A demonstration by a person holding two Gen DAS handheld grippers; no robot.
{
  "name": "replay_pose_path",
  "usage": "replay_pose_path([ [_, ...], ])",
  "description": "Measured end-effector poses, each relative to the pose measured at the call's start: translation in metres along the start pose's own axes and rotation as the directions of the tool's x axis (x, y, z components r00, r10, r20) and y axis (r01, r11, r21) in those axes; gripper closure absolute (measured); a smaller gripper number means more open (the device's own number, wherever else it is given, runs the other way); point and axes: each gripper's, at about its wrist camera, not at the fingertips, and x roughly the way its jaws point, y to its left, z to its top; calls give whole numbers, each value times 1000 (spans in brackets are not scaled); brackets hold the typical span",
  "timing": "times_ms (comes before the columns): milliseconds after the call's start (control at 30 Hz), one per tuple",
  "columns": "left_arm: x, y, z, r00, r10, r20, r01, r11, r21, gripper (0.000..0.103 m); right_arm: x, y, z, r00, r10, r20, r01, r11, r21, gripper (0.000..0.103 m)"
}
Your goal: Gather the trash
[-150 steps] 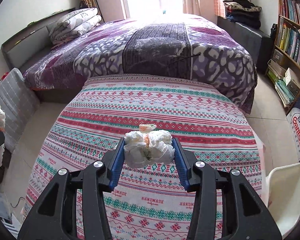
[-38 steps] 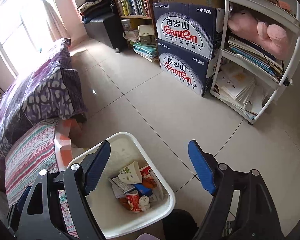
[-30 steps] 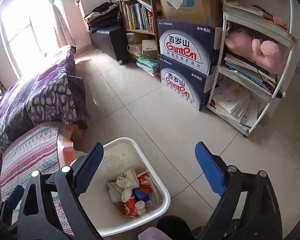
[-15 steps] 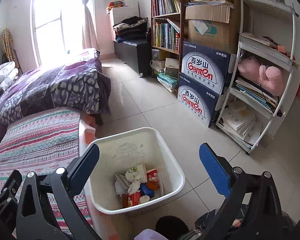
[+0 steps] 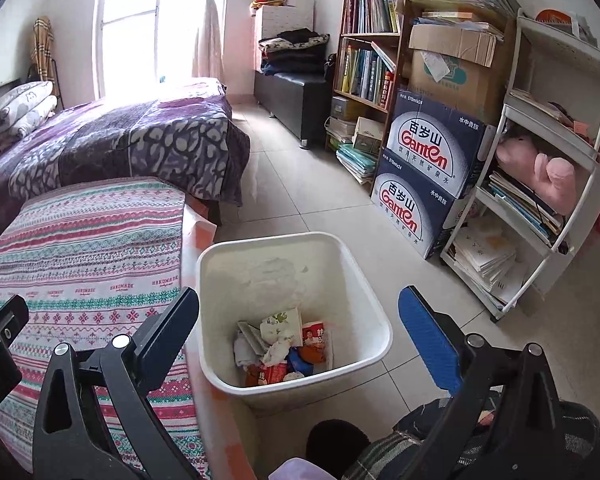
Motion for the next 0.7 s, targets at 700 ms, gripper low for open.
replay_pose_path([
  [700, 4, -4, -3, 1000, -1, -9, 1, 1000, 17, 7, 9, 1, -1, 999, 9, -34, -9, 1000, 13, 7],
])
